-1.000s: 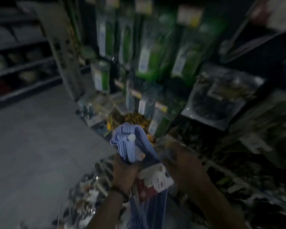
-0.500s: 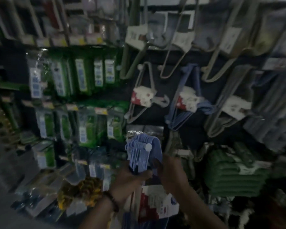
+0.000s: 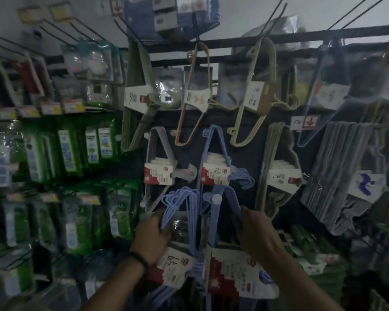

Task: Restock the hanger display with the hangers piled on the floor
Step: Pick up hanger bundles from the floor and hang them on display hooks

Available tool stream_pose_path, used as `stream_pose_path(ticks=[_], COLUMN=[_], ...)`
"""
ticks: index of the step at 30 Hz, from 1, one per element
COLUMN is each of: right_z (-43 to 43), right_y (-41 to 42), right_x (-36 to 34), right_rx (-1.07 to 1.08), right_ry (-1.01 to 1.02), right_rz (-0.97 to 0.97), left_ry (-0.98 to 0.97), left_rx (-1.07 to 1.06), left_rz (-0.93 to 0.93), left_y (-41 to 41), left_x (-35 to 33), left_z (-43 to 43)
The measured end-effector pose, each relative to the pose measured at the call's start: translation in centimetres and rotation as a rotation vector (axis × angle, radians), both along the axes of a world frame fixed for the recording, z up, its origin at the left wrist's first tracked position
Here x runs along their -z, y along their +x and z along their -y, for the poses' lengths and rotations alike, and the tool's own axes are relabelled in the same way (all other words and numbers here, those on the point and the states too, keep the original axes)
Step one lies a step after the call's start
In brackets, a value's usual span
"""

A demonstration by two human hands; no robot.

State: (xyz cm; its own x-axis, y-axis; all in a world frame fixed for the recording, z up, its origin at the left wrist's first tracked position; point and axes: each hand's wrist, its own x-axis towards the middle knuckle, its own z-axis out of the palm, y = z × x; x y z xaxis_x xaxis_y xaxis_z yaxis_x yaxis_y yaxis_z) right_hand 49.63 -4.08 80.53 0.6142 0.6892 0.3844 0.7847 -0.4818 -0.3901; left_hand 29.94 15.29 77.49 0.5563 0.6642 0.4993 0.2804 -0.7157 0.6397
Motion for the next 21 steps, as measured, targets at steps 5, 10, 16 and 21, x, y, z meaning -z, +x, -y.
stream_pose_path(ticks=[5,10,16,21], right_z=[-0.4,-2.2,-5.8,-7.9], right_y=[3.8,5.9,5.6,4.4], right_x=[-3.2,-6.8,-12.0,-14.5], right_rx=[0.063,0.082,0.137,0.176], right_ry=[-0.045,-0.163,-0.193,-0.080], right_rz=[0.077,0.249,0.347,0.338], left_ry=[0.206,0.338,0.297,0.188], left_rx=[0.002,0.121,0.297,0.427], left_rz=[-0.038,-0.239,-0.334,-0.231], left_y=[2.4,3.1,3.4,4.2], left_x=[-5.0,-9.5,-14.6,-15.9], left_z=[-2.4,-4.8,-5.2,-6.0])
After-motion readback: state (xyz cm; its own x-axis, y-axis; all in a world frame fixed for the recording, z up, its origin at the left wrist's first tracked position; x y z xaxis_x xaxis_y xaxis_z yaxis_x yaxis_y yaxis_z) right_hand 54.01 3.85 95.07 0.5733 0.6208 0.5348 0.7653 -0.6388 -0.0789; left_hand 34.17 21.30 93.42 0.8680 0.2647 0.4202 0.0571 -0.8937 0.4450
